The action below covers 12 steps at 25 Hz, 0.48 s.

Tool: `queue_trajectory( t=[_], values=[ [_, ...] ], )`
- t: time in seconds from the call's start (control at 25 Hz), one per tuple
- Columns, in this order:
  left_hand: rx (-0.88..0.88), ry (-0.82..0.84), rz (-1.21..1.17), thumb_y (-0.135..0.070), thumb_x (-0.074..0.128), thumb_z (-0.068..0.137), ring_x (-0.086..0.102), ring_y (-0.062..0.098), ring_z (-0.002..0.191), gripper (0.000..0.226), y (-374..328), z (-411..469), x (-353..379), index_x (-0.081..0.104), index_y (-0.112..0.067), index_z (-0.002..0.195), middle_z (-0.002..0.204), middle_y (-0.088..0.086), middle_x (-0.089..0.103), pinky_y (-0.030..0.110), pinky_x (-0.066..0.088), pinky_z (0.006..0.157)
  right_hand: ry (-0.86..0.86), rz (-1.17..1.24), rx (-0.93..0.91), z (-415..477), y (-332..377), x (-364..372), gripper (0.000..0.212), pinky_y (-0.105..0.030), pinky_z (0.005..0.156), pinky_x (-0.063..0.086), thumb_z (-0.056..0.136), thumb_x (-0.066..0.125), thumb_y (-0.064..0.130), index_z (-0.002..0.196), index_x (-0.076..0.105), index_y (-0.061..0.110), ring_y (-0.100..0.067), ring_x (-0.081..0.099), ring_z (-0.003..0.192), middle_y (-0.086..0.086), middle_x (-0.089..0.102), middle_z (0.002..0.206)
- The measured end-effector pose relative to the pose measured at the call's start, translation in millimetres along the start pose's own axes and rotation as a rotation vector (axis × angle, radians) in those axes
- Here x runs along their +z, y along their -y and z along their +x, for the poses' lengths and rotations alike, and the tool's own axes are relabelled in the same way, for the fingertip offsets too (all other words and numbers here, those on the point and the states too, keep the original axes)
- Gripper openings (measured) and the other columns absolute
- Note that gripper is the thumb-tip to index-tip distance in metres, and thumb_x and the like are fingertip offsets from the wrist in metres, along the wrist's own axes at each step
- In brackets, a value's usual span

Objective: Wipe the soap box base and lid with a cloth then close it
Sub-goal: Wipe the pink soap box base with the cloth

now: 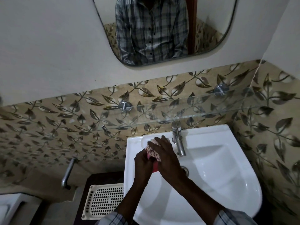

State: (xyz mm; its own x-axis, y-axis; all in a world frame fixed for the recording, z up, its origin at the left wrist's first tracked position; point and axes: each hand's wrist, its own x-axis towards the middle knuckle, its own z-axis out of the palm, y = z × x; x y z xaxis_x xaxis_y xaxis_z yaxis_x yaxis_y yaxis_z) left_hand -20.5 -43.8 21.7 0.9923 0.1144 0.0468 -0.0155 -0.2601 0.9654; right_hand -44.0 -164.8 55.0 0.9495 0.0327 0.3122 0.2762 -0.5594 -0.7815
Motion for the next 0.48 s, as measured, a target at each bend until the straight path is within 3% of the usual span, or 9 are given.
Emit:
queue_trajectory(
  t=[0.08, 0.12, 0.2, 0.28, 0.36, 0.44, 0.48],
  values=[
    [-0.008, -0.046, -0.109, -0.017, 0.065, 0.079, 0.068, 0.016, 0.07, 0.01, -2.9, -3.0, 2.3, 0.075, -0.019, 0.083, 0.076, 0.004, 0.075, 0.041, 0.057, 0.063, -0.014, 0.086, 0.127, 3.4, -6.5, -0.2, 0.049, -0.031, 0.104, 0.044, 0.092, 0.058, 0.008, 0.138, 0.053, 0.024, -0.016, 0.053, 0.126, 0.002, 0.058, 0.133],
    [-0.016, -0.063, -0.194, -0.016, 0.069, 0.078, 0.068, 0.017, 0.072, 0.01, -3.5, -3.4, 3.1, 0.076, -0.018, 0.086, 0.078, 0.005, 0.076, 0.036, 0.058, 0.064, 0.0, 0.204, 0.246, 5.7, -10.4, -2.4, 0.046, -0.031, 0.087, 0.052, 0.093, 0.059, 0.015, 0.137, 0.051, 0.028, -0.015, 0.062, 0.105, 0.006, 0.065, 0.114],
    [-0.032, -0.021, -0.263, -0.019, 0.074, 0.076, 0.067, 0.017, 0.075, 0.015, -7.6, -3.0, 3.1, 0.075, -0.015, 0.091, 0.082, 0.006, 0.074, 0.032, 0.057, 0.066, -0.013, 0.369, 0.39, 3.4, -18.1, -2.6, 0.038, -0.025, 0.06, 0.048, 0.093, 0.063, 0.024, 0.129, 0.054, 0.034, -0.009, 0.06, 0.07, 0.015, 0.062, 0.082],
    [-0.052, 0.101, -0.201, -0.027, 0.075, 0.074, 0.065, 0.019, 0.076, 0.024, -12.2, -0.8, 1.5, 0.072, -0.013, 0.092, 0.083, 0.007, 0.072, 0.036, 0.053, 0.068, -0.074, 0.336, 0.39, 4.2, -28.7, -7.0, 0.033, -0.027, 0.066, 0.051, 0.089, 0.068, 0.013, 0.118, 0.063, 0.028, -0.011, 0.065, 0.08, 0.01, 0.069, 0.089],
    [-0.059, 0.236, -0.009, -0.029, 0.074, 0.07, 0.069, 0.012, 0.075, 0.023, -18.4, 6.0, -1.7, 0.072, -0.019, 0.091, 0.082, -0.002, 0.075, 0.032, 0.055, 0.069, -0.112, 0.165, 0.264, 7.5, -35.2, -14.5, 0.042, -0.035, 0.088, 0.053, 0.081, 0.066, -0.002, 0.119, 0.067, 0.016, -0.019, 0.065, 0.103, -0.001, 0.069, 0.11],
    [0.005, 0.254, 0.317, -0.027, 0.072, 0.074, 0.066, -0.003, 0.063, 0.006, -25.0, 16.3, -2.0, 0.071, -0.026, 0.08, 0.071, -0.012, 0.072, 0.019, 0.052, 0.061, -0.136, 0.025, 0.115, 10.1, -30.5, -15.4, 0.043, -0.041, 0.095, 0.051, 0.08, 0.056, 0.0, 0.12, 0.067, 0.009, -0.026, 0.063, 0.109, -0.007, 0.067, 0.115],
    [0.031, 0.242, 0.437, -0.024, 0.07, 0.079, 0.06, -0.002, 0.054, 0.008, -28.2, 19.9, -1.5, 0.069, -0.022, 0.071, 0.064, -0.01, 0.068, 0.022, 0.047, 0.055, -0.168, -0.062, 0.026, 9.3, -25.4, -12.6, 0.043, -0.042, 0.095, 0.052, 0.081, 0.048, 0.004, 0.118, 0.068, 0.007, -0.029, 0.063, 0.109, -0.01, 0.067, 0.115]
  ],
)
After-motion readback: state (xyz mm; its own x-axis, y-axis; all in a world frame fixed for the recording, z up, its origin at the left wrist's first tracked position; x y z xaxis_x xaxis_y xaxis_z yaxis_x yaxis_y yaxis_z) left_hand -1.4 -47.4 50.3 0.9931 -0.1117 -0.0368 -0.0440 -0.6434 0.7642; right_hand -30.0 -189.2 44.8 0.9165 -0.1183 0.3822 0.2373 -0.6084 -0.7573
